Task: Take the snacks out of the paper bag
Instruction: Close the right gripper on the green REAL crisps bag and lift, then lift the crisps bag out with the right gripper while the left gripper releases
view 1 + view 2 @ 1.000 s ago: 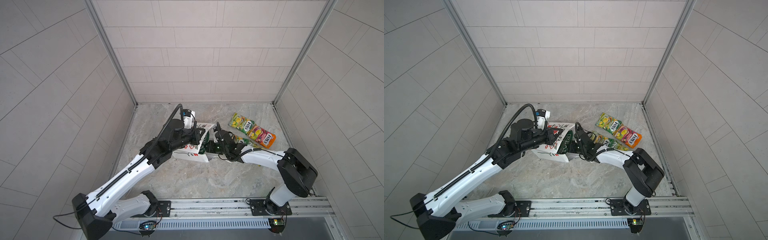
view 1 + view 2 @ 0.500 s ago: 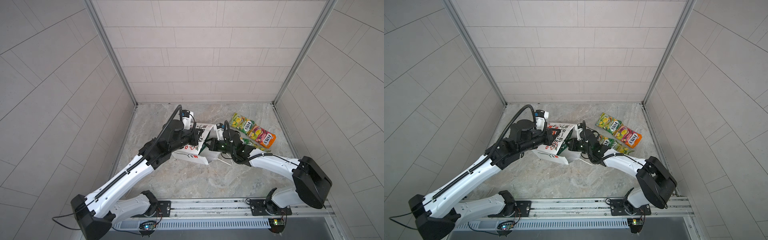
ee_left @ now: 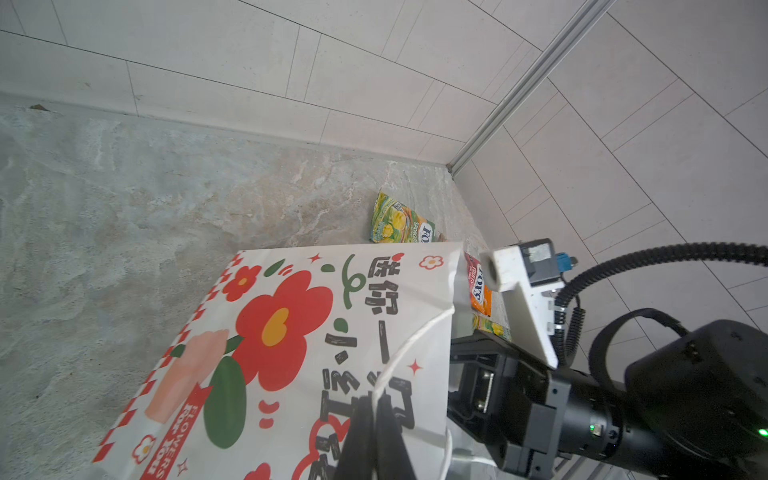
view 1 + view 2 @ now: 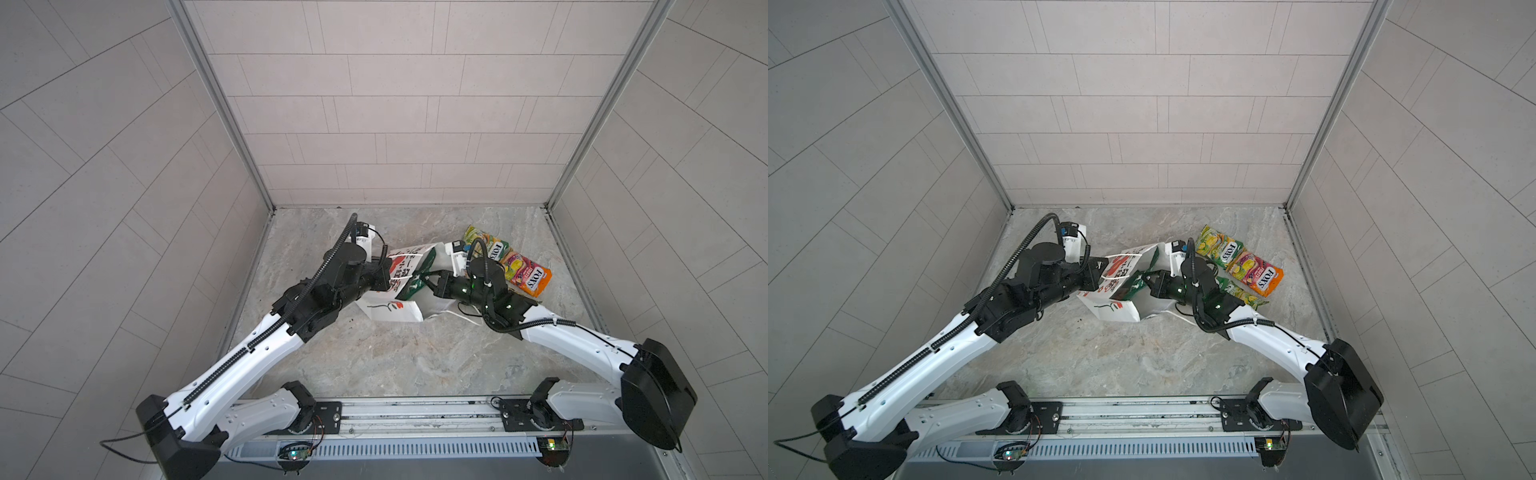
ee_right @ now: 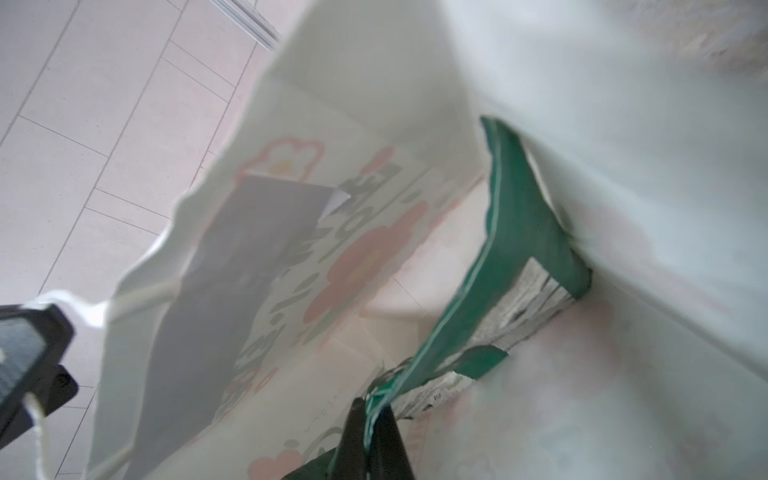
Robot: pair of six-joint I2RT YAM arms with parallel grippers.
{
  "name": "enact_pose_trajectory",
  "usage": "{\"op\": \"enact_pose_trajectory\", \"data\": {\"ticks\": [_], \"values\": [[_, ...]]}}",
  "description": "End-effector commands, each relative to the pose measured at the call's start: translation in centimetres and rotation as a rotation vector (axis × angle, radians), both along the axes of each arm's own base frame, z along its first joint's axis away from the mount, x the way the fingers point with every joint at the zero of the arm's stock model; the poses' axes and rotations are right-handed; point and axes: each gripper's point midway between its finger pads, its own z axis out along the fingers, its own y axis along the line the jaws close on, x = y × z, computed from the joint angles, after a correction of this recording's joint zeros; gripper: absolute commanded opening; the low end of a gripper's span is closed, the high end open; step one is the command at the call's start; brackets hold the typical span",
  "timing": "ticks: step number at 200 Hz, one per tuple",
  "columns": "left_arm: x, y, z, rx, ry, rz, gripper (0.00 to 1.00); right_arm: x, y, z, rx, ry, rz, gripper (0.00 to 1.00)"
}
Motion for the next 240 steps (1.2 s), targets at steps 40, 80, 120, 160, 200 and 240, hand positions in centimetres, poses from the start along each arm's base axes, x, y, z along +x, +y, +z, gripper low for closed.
{"op": "enact_pose_trajectory", "data": {"ticks": [40,80,120,160,200,240], "values": [[0.3,1.1,1.1,0.018,-0.037,0.047,0.00,1.5,-0.6,4.0,0.007,-0.071,0.019,0.00],[2.1,2.5,1.5,0.010,-0.022,0.119,0.00,4.5,0.9,5.1,0.003,-0.055,0.055,0.00],[5.2,3.9,2.9,-0.069,-0.031,0.104,0.00,8.0,2.9,6.9,-0.022,-0.048,0.118,0.00],[7.9,5.5,4.1,-0.132,-0.047,0.072,0.00,11.3,4.3,9.2,0.006,-0.058,0.136,0.00],[10.4,7.5,4.3,-0.227,-0.023,0.061,0.00,13.8,5.0,12.0,0.086,-0.073,0.137,0.00],[12.0,8.6,4.1,-0.270,-0.005,0.063,0.00,15.5,5.5,14.7,0.180,-0.085,0.140,0.00]]}}
